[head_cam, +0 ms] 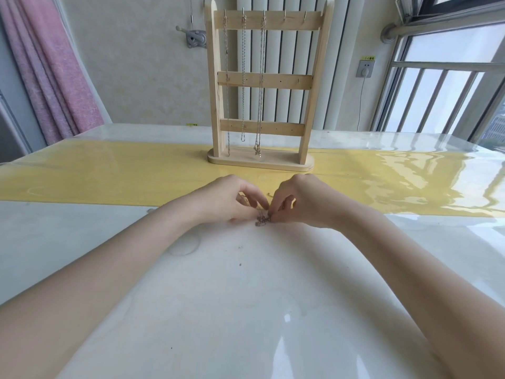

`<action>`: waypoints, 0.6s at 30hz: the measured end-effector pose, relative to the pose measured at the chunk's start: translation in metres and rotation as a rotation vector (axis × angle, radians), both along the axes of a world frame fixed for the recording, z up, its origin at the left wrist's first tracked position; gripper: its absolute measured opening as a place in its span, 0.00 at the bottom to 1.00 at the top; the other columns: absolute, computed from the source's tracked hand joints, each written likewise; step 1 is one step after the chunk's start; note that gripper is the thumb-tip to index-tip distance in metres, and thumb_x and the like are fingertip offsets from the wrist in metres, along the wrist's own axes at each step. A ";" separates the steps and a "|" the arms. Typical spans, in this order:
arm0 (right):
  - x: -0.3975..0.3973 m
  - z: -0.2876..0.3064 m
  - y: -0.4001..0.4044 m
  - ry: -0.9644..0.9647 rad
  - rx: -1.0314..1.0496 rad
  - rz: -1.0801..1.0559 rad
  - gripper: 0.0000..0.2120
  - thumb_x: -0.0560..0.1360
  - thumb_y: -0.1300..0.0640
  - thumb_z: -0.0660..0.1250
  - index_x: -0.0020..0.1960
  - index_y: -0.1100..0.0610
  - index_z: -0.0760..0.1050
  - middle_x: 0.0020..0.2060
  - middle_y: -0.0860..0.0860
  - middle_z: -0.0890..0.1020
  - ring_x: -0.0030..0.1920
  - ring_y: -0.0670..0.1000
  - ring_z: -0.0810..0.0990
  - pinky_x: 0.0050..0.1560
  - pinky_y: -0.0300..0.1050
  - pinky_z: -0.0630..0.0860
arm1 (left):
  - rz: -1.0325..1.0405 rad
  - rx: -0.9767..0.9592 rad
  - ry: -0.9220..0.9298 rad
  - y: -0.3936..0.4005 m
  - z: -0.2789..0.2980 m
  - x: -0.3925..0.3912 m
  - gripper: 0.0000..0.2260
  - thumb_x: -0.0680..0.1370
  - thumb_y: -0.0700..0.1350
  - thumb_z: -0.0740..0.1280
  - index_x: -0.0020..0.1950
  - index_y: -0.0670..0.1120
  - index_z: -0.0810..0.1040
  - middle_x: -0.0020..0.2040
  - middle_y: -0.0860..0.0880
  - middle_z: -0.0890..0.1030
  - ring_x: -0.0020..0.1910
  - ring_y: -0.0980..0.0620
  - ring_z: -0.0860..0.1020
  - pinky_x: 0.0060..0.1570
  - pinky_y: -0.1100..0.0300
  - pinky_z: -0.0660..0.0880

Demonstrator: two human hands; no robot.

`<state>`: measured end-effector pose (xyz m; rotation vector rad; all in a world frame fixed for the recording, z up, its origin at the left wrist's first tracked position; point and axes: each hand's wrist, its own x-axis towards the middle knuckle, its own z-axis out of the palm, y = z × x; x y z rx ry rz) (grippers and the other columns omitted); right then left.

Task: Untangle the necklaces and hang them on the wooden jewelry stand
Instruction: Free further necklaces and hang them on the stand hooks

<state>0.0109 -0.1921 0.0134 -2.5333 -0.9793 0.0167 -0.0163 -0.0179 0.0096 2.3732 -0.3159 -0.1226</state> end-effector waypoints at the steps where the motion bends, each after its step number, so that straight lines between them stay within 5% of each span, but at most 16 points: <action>1: -0.001 0.001 0.001 -0.008 -0.005 -0.001 0.03 0.71 0.60 0.73 0.44 0.57 0.83 0.32 0.43 0.76 0.38 0.49 0.78 0.41 0.41 0.74 | -0.001 0.062 -0.069 0.000 -0.002 0.001 0.09 0.73 0.41 0.69 0.42 0.57 0.81 0.43 0.52 0.78 0.37 0.52 0.76 0.32 0.65 0.71; 4: -0.003 0.001 0.003 -0.028 -0.052 0.000 0.01 0.71 0.61 0.71 0.41 0.56 0.81 0.31 0.43 0.74 0.36 0.49 0.76 0.41 0.44 0.76 | 0.008 0.135 -0.212 0.000 -0.006 0.002 0.08 0.72 0.41 0.70 0.38 0.56 0.80 0.40 0.58 0.78 0.35 0.61 0.75 0.37 0.67 0.71; 7: -0.005 0.002 0.004 -0.012 -0.026 -0.029 0.02 0.71 0.61 0.69 0.40 0.56 0.77 0.32 0.43 0.74 0.37 0.48 0.76 0.41 0.41 0.75 | 0.012 0.151 -0.231 0.000 -0.008 0.004 0.06 0.74 0.41 0.68 0.41 0.52 0.79 0.41 0.57 0.78 0.36 0.61 0.75 0.40 0.64 0.71; 10: -0.003 0.008 0.000 0.150 0.454 -0.077 0.10 0.72 0.67 0.66 0.35 0.57 0.73 0.31 0.49 0.79 0.31 0.46 0.76 0.35 0.36 0.72 | 0.086 -0.018 -0.221 -0.001 -0.006 0.005 0.06 0.77 0.40 0.65 0.42 0.50 0.77 0.38 0.59 0.77 0.33 0.63 0.75 0.38 0.65 0.70; 12: -0.001 0.013 -0.004 0.281 0.732 -0.046 0.10 0.74 0.70 0.64 0.36 0.59 0.73 0.29 0.52 0.79 0.31 0.49 0.75 0.35 0.39 0.72 | 0.115 -0.248 -0.187 -0.004 -0.002 0.005 0.07 0.78 0.40 0.64 0.44 0.51 0.77 0.43 0.57 0.80 0.42 0.60 0.77 0.47 0.62 0.71; 15: -0.003 0.016 -0.003 0.376 0.947 0.028 0.10 0.76 0.70 0.64 0.38 0.60 0.72 0.29 0.53 0.77 0.30 0.49 0.73 0.35 0.39 0.72 | 0.041 -0.551 -0.011 -0.013 0.003 0.000 0.08 0.80 0.43 0.60 0.52 0.49 0.79 0.48 0.53 0.83 0.52 0.56 0.80 0.59 0.58 0.69; 18: -0.003 0.017 -0.004 0.426 1.095 0.031 0.07 0.76 0.70 0.62 0.42 0.61 0.73 0.29 0.53 0.75 0.30 0.48 0.72 0.37 0.39 0.71 | -0.056 -0.633 0.039 -0.019 0.003 -0.003 0.10 0.81 0.41 0.58 0.49 0.44 0.79 0.43 0.49 0.84 0.47 0.52 0.81 0.63 0.53 0.69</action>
